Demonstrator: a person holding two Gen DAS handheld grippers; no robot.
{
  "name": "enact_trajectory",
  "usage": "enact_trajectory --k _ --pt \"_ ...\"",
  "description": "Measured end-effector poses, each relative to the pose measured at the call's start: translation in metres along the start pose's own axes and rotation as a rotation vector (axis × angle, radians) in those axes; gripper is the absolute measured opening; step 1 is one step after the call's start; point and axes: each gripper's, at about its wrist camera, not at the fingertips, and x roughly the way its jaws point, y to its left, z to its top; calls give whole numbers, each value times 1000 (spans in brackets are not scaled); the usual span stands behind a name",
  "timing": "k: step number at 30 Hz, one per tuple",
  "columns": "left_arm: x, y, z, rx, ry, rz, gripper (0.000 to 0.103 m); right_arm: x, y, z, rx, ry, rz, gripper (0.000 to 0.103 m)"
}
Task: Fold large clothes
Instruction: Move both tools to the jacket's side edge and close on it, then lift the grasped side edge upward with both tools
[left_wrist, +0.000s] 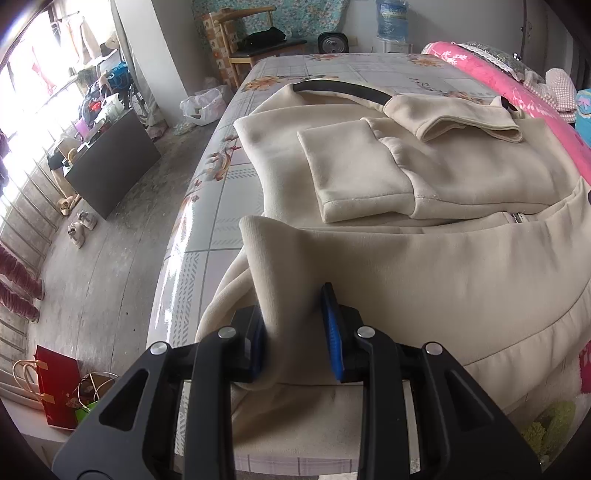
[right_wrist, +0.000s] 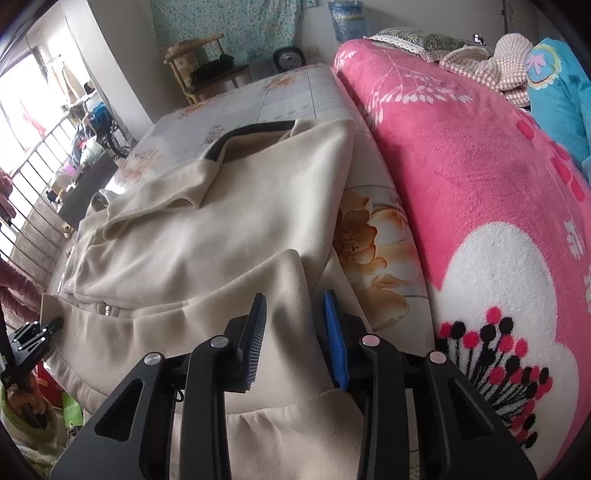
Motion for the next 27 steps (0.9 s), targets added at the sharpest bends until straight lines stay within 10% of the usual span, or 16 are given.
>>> enact_trajectory --k 27 --pt "2 1 3 -20 29 -13 26 0 47 -22 -218 -18 -324 8"
